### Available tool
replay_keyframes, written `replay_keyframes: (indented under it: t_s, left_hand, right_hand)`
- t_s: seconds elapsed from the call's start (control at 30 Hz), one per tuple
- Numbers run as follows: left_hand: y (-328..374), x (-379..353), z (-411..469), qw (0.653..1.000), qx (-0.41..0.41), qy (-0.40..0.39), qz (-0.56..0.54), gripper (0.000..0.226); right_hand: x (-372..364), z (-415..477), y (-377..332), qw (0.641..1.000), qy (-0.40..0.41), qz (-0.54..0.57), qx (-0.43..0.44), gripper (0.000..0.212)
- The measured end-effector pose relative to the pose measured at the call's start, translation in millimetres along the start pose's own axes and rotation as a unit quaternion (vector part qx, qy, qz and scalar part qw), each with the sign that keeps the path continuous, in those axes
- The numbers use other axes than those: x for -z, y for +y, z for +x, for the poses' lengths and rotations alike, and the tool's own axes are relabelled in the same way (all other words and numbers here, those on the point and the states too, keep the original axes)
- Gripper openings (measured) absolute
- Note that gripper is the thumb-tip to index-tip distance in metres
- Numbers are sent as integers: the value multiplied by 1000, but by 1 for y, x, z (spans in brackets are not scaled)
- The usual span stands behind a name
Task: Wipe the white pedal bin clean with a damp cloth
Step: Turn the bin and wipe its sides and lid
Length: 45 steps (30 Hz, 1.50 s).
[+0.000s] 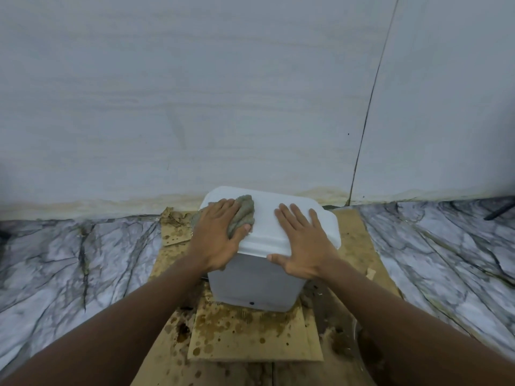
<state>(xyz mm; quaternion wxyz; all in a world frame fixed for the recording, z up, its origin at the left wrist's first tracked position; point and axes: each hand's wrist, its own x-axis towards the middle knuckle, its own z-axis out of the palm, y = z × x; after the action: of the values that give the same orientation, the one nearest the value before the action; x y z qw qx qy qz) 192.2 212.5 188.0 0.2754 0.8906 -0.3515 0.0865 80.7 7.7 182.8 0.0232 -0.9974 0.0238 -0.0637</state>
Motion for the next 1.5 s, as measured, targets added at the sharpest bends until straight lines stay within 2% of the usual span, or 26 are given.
replay_keyframes:
  t_s: [0.2, 0.37, 0.53, 0.77, 0.93, 1.03, 1.23, 1.37, 1.5]
  left_hand:
    - [9, -4, -10, 998, -61, 27, 19, 67]
    - [18, -10, 15, 995, -100, -15, 8, 64]
    - [15, -24, 52, 998, -45, -38, -17, 63]
    - [-5, -51, 87, 1000, -16, 15, -18, 59]
    - [-2, -60, 105, 998, -36, 50, -15, 50]
    - [-2, -62, 114, 996, -53, 73, -27, 37]
    - [-9, -52, 121, 997, -39, 50, -54, 29]
    - [-26, -37, 128, 998, 10, 53, -44, 28]
    - [-38, -28, 128, 998, 31, 10, -46, 34]
  right_hand:
    - [-9, -23, 6, 999, 32, 2, -19, 101]
    - [-17, -38, 7, 993, 80, 25, -84, 102]
    - [-15, -13, -6, 990, 56, 26, -125, 103]
    - [-1, 29, 16, 996, -28, 10, -80, 107]
    - [21, 34, 83, 997, -30, 65, 1, 108]
    - [12, 35, 95, 997, -33, 57, 44, 110]
    - [6, 44, 71, 996, 17, 87, -22, 111]
    - [10, 46, 20, 991, 24, 106, -77, 108]
    - [2, 26, -35, 985, 52, 112, -118, 102]
